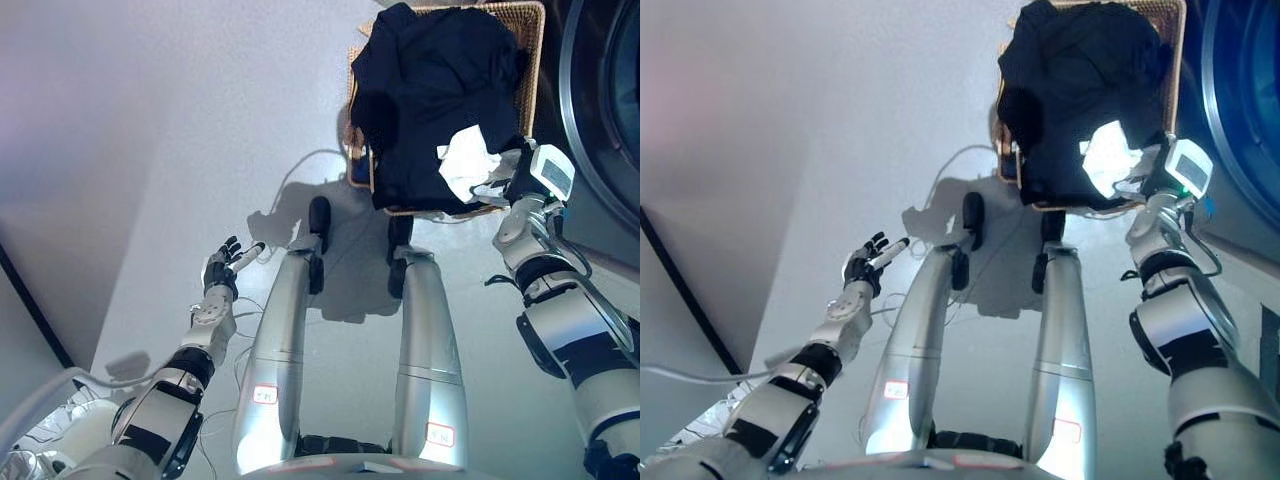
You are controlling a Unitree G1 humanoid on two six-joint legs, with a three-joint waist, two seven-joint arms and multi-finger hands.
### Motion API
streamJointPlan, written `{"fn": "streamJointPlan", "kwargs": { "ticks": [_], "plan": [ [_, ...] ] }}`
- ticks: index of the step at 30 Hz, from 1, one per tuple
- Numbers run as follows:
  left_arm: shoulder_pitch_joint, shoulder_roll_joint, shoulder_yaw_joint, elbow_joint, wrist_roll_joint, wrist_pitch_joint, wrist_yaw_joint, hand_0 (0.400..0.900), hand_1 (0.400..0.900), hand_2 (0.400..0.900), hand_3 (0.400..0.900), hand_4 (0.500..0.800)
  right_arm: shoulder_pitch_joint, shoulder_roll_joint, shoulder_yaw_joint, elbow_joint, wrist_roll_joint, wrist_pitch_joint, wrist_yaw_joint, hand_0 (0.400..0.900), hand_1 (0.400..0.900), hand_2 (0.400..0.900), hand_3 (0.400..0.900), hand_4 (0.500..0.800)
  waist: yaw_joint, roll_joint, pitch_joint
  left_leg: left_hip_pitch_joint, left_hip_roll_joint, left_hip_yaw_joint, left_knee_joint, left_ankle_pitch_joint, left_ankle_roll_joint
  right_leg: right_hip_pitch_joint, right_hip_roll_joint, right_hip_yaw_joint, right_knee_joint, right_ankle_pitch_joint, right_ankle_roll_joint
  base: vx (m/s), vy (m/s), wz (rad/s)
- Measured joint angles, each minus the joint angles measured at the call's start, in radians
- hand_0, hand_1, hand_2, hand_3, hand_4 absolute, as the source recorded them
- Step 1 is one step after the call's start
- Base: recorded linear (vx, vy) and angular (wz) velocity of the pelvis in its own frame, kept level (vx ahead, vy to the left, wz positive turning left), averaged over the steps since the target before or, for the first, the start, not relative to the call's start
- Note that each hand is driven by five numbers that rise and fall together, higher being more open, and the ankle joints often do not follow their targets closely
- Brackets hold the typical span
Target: Put the clothes in the basket into the washing machine.
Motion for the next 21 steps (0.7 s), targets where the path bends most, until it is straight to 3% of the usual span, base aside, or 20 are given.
{"fn": "streamJointPlan", "kwargs": {
  "ticks": [2,3,18,21],
  "plan": [
    [0.000,-0.002,-0.001,-0.016,-0.002,0.000,0.006,0.900,0.900,0.900,0.900,0.800,-0.014,0.000,0.001,0.001,-0.007,0.005,0.000,0.900,0.900,0.900,0.900,0.800,0.001,0.000,0.000,-0.009,0.000,0.000,-0.003,-0.001,-0.002,-0.013,0.002,0.003,-0.001,0.000,0.000,0.00,0.000,0.00],
    [0.000,-0.002,0.000,-0.020,-0.002,-0.001,0.007,0.900,0.900,0.900,0.900,0.800,-0.017,0.000,0.002,0.000,-0.016,0.005,-0.001,0.400,0.400,0.400,0.400,0.500,0.001,0.000,0.000,-0.014,0.000,-0.001,-0.003,-0.002,-0.004,-0.019,0.002,0.003,-0.003,0.000,0.000,0.00,0.000,0.00],
    [0.032,-0.006,0.002,-0.055,-0.018,-0.002,0.040,0.900,0.900,0.900,0.900,0.800,0.009,-0.023,-0.017,-0.048,0.049,0.008,-0.013,0.400,0.400,0.400,0.400,0.500,-0.013,-0.006,-0.028,0.045,-0.003,-0.001,-0.038,0.005,-0.001,0.041,0.001,0.003,-0.046,0.017,0.005,0.01,-0.001,-0.02],
    [0.035,-0.005,0.012,-0.052,-0.019,-0.003,0.051,0.900,0.900,0.900,0.900,0.800,0.026,-0.025,-0.089,-0.125,0.140,0.002,-0.013,0.400,0.400,0.400,0.400,0.500,-0.036,-0.011,-0.034,0.082,0.000,-0.006,-0.067,0.010,0.008,0.082,0.001,-0.007,-0.085,0.031,0.018,0.04,0.010,-0.09]
  ]
}}
